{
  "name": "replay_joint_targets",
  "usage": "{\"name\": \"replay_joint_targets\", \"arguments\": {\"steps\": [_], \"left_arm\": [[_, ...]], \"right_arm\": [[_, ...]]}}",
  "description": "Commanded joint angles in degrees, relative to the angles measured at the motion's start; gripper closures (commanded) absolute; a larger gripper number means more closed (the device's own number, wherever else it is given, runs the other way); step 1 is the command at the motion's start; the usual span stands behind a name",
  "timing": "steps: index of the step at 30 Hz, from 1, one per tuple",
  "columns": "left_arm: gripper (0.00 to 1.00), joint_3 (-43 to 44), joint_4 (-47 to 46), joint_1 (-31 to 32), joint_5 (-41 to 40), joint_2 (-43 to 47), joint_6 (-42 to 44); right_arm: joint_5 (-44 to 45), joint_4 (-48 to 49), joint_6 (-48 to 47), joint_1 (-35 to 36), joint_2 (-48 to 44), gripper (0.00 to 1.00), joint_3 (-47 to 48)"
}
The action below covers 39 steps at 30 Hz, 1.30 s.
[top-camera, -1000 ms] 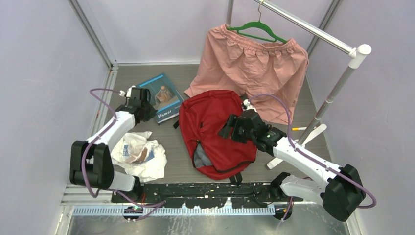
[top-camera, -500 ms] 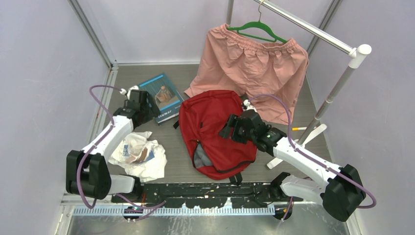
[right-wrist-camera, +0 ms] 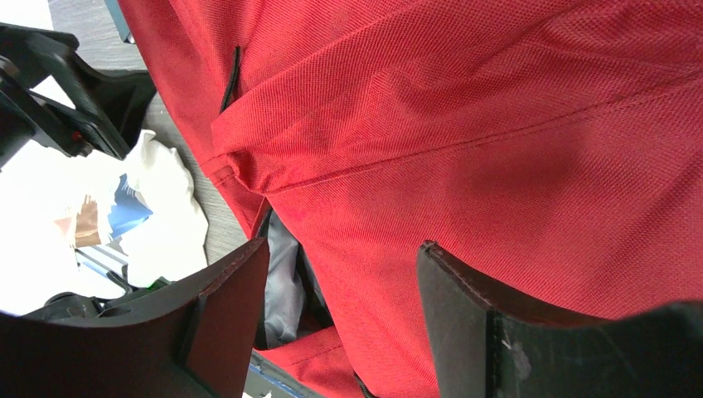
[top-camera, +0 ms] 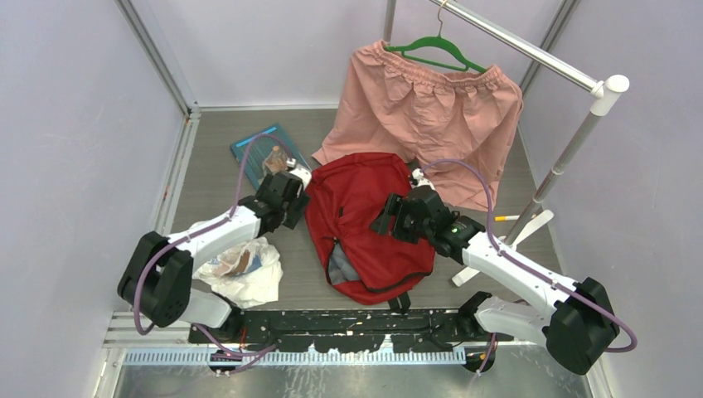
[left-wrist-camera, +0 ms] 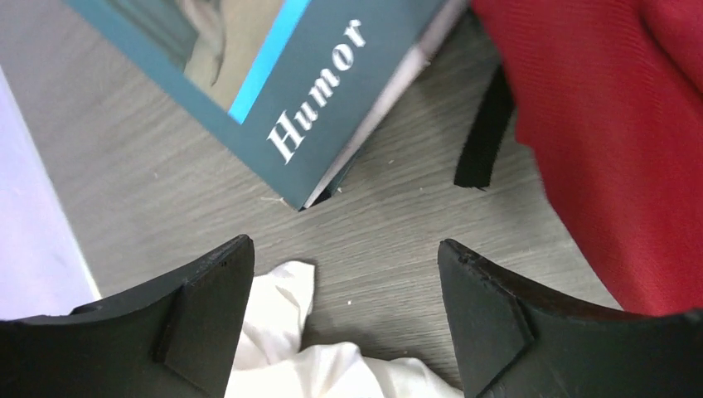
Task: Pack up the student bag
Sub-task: Pick up the book from the center of the board.
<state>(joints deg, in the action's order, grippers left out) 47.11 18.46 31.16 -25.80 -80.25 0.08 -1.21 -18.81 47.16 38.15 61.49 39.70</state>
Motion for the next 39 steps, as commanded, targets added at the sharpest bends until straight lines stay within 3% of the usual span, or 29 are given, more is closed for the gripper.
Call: {"name": "replay_joint_targets", "arguments": {"steps": [1, 9, 17, 21, 29, 33, 39], "left_arm": [[0.18, -1.22, -9.41, 2.33, -2.25, -0.69, 20.06], [0.16, -1.73, -17.95, 2.33, -5.23, -9.18, 36.09], [0.18, -3.62, -26.62, 1.52, -6.14, -16.67, 38.27], [0.3, -3.49, -30.74, 0.59, -7.41, -20.07, 39.73], [0.72, -3.67, -31.55, 0.04, -7.95, -20.85, 38.52], [0.99, -3.57, -31.43, -0.13, -10.05, -18.26, 37.88], [1.0, -0.91, -25.95, -0.29, -15.15, -11.28, 35.73]], "right_arm": [[0.26, 1.8, 0.42, 0.19, -1.5, 0.29, 1.32], [0.05, 1.49, 0.4, 0.21, -1.76, 0.29, 1.01], [0.42, 0.71, 0.3, 0.17, -2.7, 0.29, 0.6], [0.47, 0.47, 0.42, 0.2, -2.8, 0.29, 0.61], [0.99, 0.26, 0.49, 0.22, -2.98, 0.29, 0.46], [0.78, 0.67, 0.56, 0.17, -2.62, 0.29, 0.62], [0.27, 0.58, 0.22, 0.19, -1.99, 0.29, 1.67]]}}
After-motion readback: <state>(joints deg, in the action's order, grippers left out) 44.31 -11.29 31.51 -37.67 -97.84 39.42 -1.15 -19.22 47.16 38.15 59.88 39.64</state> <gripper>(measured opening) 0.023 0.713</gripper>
